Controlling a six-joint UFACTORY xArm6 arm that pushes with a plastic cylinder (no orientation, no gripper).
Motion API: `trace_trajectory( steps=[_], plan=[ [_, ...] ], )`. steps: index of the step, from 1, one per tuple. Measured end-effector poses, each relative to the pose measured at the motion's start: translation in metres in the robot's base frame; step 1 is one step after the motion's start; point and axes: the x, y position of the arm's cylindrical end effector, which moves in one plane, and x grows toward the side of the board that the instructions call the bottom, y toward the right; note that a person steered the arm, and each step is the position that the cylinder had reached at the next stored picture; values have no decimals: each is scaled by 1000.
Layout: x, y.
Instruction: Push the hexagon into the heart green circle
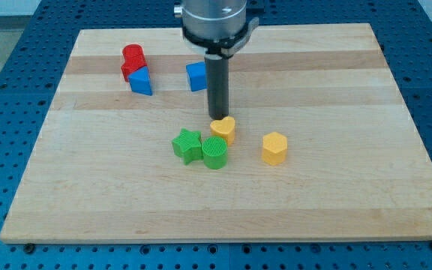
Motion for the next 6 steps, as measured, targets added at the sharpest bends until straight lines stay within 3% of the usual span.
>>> trace_trajectory(
  steps=[1, 2, 3, 4, 6],
  plan=[
    [-17, 56],
    [15, 121],
    [65, 129],
    [93, 107],
    [94, 30]
  ],
)
